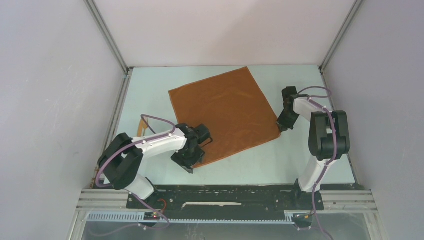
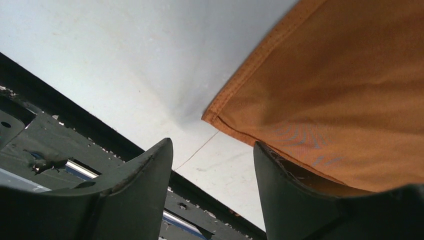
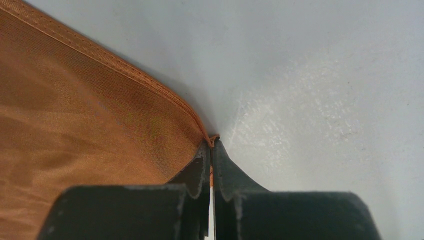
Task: Fold the napkin into a case and place the utensils inside
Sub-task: Pick up the flattened napkin from the center of the board.
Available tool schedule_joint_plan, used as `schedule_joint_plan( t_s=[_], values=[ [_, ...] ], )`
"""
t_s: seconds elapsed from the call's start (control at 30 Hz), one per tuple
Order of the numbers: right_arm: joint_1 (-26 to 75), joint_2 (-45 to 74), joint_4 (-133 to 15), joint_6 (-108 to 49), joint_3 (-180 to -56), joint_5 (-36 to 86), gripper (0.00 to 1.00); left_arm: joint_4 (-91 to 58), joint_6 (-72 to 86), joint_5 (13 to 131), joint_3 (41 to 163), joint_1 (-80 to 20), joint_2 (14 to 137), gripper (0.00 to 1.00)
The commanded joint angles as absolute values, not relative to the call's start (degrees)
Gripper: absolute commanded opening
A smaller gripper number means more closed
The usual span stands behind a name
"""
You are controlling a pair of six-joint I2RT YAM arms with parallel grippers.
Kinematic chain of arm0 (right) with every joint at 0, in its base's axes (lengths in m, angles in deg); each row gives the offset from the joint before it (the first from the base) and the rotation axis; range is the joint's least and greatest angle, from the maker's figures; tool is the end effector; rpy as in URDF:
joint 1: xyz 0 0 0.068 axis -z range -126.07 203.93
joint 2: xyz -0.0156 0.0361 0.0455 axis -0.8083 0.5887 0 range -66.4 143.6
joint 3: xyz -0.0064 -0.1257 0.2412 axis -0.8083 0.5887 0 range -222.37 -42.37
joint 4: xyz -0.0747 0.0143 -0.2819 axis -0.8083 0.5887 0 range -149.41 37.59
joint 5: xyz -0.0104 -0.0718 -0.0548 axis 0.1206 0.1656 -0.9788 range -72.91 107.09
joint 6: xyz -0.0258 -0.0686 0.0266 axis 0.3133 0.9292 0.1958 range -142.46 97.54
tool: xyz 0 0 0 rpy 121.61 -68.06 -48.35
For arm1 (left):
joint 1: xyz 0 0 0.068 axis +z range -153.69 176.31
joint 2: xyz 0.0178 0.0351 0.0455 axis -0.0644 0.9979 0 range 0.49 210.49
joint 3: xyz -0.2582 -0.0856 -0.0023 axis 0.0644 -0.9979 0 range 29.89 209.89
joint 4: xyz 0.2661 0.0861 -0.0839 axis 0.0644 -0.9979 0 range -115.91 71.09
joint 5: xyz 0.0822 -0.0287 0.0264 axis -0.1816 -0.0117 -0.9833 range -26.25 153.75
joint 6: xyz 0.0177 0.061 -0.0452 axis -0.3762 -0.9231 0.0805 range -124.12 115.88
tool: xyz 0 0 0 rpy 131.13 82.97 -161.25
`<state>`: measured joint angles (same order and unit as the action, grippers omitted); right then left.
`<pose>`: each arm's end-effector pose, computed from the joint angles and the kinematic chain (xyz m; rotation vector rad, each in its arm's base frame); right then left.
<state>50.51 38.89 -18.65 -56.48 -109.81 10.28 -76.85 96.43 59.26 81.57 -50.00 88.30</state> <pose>0.3727 0.0144 0.1072 0.7858 2.8068 -0.0709 0.1829 -0.1840 0.1213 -1.4019 2.7465 0.1396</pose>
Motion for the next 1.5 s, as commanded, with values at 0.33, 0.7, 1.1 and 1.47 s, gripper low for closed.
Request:
schedule_joint_plan(
  t_s=[0.33,0.7,1.1,1.47],
  values=[
    [50.77,40.12,-18.98,-58.40,-107.44,12.33,0.00,-71.23,95.32,59.11,78.34,-46.59,90.12,0.60],
    [51.03,40.21,-18.73,-58.40,-107.43,12.49,0.00,-66.96,95.35,58.37,74.83,-45.90,92.27,0.43],
    [51.00,37.94,-19.68,-56.42,-107.49,12.43,0.00,-71.06,91.87,52.39,76.80,-44.61,89.34,0.00],
    [51.69,27.62,-23.18,-51.58,-106.67,17.81,0.00,-77.95,84.44,42.39,83.93,-43.68,80.47,0.00]
  ],
)
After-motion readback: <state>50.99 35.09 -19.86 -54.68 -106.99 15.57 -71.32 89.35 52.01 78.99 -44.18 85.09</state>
